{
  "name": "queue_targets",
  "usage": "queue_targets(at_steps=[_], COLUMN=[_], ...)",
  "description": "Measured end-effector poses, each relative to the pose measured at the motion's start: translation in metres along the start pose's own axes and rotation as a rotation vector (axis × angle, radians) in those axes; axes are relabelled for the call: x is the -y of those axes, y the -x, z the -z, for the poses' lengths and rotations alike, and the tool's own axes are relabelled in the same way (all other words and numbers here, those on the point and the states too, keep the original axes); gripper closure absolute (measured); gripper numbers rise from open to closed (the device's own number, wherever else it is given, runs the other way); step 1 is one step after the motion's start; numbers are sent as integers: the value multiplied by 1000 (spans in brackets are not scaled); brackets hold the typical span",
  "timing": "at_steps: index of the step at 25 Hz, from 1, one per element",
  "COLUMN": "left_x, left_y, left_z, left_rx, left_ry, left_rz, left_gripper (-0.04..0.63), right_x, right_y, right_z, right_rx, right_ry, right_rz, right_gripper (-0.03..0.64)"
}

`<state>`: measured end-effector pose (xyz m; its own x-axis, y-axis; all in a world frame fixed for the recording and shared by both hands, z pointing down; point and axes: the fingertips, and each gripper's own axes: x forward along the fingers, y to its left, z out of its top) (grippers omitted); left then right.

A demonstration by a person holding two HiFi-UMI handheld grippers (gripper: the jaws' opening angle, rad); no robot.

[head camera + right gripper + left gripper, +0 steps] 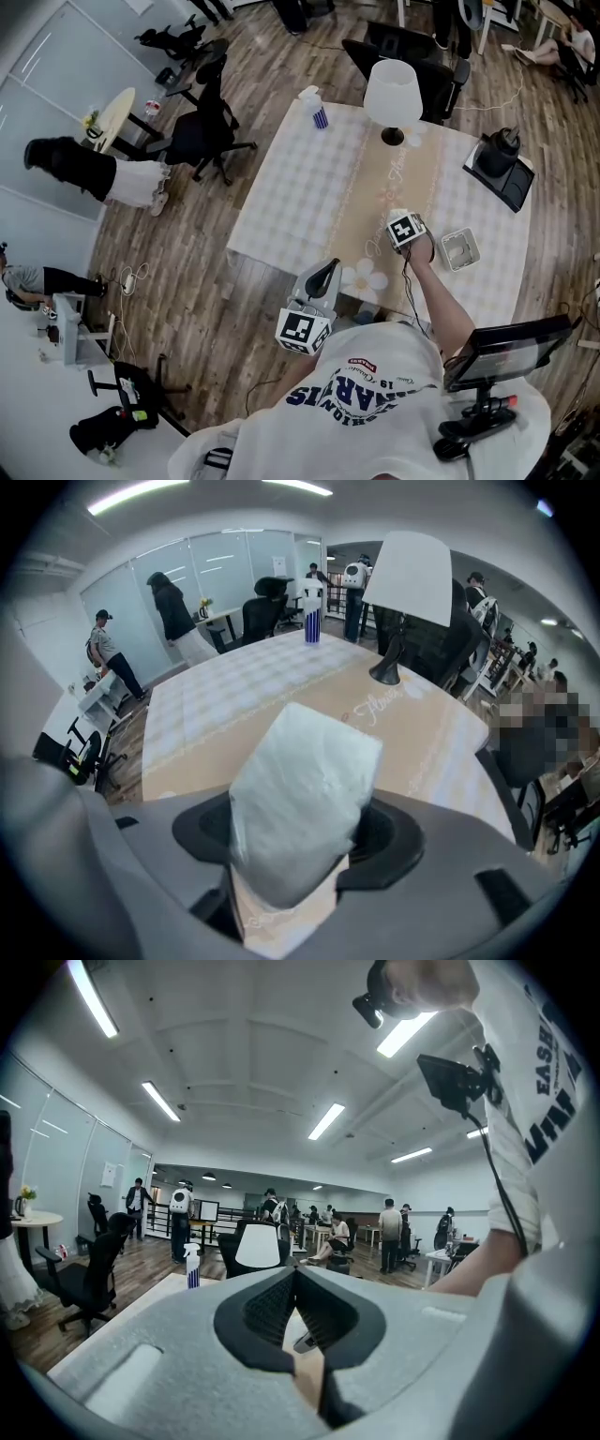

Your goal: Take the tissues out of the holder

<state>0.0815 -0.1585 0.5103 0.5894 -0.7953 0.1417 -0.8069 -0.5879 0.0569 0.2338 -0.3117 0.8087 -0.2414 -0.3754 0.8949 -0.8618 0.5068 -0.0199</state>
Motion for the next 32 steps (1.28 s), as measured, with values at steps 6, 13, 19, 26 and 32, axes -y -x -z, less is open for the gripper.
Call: queue_targets(at_steps=[6,13,19,26,32], left_x=[-7,-15,-15,-14,-13], left_y=[9,13,13,8,6], left_z=[5,10,7,8,5], left_rx=[-7,-13,-8,-7,-7], left_ry=[1,1,6,0,1], left_rz=[-42,-70,-71,-56,-44], left_gripper=[591,591,591,591,591], right_x=[-7,-13,-15,-19,-16], right_y=[-39,-61,-60,-62,-57], right_z=[22,33,31,31,26], right_rx=[-76,-139,-144,-127,-99], right_ry=[25,91,87,104,37], right_rz=[-28,-11,-18,-36,-62], right_gripper=[325,325,325,296,211])
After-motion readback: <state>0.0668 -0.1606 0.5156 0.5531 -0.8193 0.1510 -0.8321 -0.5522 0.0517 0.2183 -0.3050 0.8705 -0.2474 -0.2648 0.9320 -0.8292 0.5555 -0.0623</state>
